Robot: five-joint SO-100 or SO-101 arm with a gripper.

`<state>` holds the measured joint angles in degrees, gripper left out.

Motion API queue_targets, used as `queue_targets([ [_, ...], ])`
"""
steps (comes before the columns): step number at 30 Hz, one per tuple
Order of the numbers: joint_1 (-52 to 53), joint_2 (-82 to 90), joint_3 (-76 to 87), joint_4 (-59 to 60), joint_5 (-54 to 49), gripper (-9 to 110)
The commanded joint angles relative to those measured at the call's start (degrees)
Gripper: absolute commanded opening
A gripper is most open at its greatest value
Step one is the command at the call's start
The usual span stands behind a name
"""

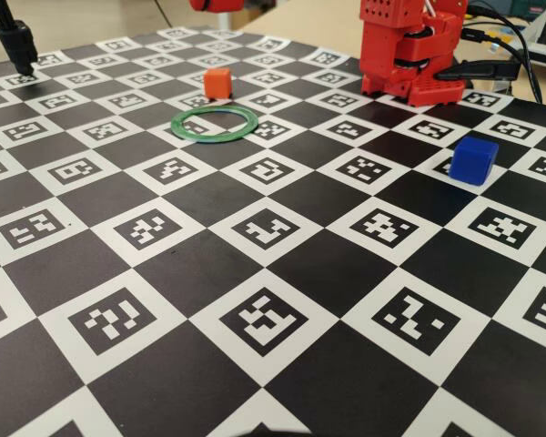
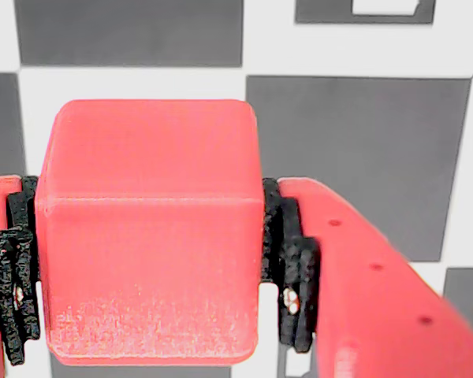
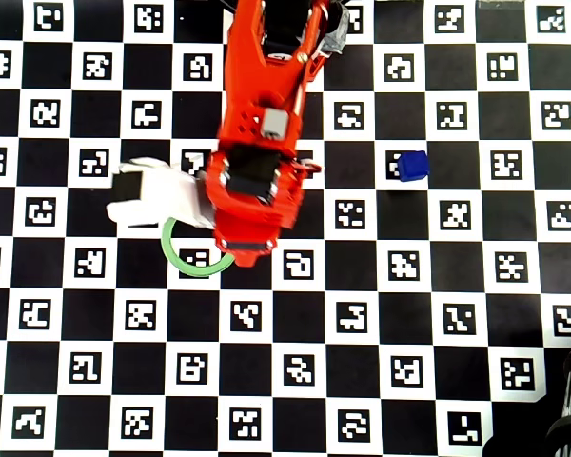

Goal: Grab the red cube then put it in the green circle then put the blue cube on top and finally the orange cube on top

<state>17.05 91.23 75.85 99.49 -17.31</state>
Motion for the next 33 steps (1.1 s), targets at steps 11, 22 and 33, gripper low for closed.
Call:
queue_targets([
  [11,4.8,8.6,10.6,-0.7,-9.5,5],
  [22,6.1,6.5,19.1,-13.2,-11.8,5],
  [33,8.3,5.0,27.7,-27.2,-13.6,4],
])
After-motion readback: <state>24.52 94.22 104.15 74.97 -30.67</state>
